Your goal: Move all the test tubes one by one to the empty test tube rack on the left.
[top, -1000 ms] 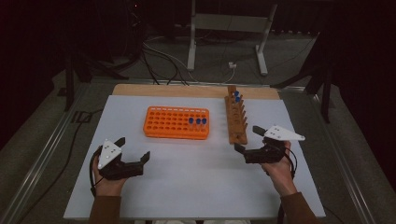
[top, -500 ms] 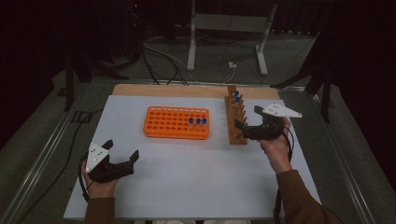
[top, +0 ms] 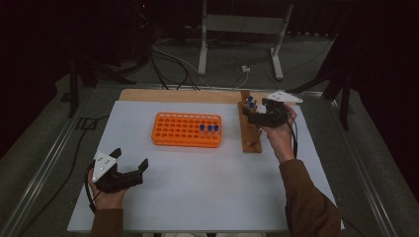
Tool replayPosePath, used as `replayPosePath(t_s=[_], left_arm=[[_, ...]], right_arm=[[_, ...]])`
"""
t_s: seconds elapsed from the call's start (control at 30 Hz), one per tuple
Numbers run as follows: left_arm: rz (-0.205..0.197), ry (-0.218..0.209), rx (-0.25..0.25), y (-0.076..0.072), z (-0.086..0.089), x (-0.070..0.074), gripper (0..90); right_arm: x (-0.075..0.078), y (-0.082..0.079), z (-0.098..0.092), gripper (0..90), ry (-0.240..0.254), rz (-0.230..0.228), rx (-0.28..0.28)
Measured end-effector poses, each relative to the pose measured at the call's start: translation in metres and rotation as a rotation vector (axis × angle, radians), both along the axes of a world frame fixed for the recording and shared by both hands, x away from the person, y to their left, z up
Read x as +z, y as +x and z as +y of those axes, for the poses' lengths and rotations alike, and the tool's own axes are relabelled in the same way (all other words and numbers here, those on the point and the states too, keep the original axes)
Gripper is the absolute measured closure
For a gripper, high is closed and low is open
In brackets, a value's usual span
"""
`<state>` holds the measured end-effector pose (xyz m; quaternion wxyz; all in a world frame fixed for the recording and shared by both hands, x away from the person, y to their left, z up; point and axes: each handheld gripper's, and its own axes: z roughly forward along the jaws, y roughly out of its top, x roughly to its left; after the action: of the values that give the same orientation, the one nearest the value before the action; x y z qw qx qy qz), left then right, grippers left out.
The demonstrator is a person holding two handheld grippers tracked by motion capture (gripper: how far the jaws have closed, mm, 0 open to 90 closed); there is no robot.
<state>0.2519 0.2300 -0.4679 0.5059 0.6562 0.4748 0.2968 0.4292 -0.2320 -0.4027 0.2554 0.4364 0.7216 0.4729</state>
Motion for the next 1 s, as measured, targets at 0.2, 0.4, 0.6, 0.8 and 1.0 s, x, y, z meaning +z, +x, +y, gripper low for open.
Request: replayPosePath(t_s=[0.2,0.4,0.6,0.8,1.0], left_arm=[[-0.002,-0.015,0.003,0.0,0.002,-0.001,0.8],[0.003,-0.024,0.01,0.0,0.006,-0.002,0.8],[0.004,-0.026,0.009,0.001,0.006,-0.003,0.8],[0.007,-0.027,0.008,0.001,0.005,-0.003,0.8],[0.006,-0.032,0.009,0.001,0.006,-0.003,0.8]], right_arm=[[-0.019,0.025,-0.001,24.2,-0.013,0.058,-0.065],[-0.038,0.044,-0.004,43.8,-0.005,0.111,-0.135],[-0.049,0.053,-0.004,60.2,-0.012,0.121,-0.142],[-0.055,0.057,0.0,68.6,-0.047,0.134,-0.135],[-0.056,0.057,0.004,77.0,-0.081,0.127,-0.13]])
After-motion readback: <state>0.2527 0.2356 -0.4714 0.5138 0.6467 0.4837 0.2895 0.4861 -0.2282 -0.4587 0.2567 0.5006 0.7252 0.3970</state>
